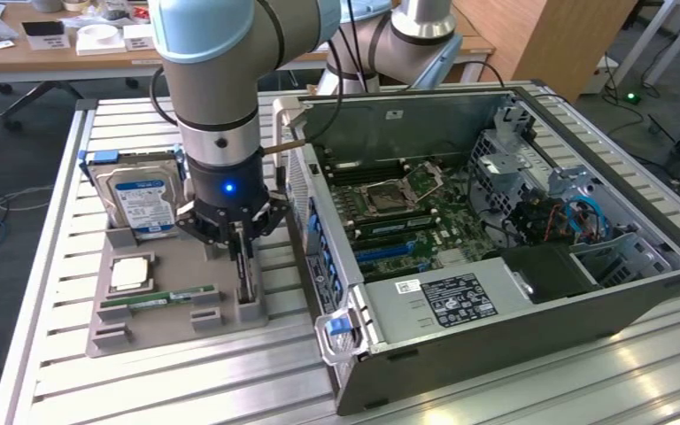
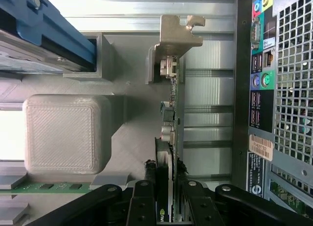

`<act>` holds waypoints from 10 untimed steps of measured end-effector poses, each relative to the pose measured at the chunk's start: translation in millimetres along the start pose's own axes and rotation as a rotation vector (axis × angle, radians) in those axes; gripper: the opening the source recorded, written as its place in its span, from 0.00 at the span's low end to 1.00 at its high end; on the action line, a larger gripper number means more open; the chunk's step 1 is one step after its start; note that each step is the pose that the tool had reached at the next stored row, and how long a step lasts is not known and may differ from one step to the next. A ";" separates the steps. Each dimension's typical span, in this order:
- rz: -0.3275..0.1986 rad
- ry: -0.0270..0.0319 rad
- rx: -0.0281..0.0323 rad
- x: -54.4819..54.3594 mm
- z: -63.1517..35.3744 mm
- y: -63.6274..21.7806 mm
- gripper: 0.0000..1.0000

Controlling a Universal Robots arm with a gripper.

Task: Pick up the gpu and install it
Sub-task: 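Pick up the gpu and move the gpu toward the slot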

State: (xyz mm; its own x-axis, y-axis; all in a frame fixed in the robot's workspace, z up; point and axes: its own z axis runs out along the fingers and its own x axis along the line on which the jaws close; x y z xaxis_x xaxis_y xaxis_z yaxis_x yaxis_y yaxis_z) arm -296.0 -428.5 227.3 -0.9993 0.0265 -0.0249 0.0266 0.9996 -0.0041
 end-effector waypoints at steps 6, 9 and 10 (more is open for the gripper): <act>0.000 0.0001 0.0000 -0.1 -3.7 0.0 0.26; 0.000 0.0000 0.0000 -0.2 -8.6 0.0 0.26; 0.000 0.0000 0.0000 -0.2 -10.8 0.0 0.26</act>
State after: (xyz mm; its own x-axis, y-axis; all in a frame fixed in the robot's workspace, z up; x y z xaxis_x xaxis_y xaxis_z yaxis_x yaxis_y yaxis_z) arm -296.0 -428.4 238.0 -0.9993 0.0265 -0.0249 0.0267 0.9996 -0.0041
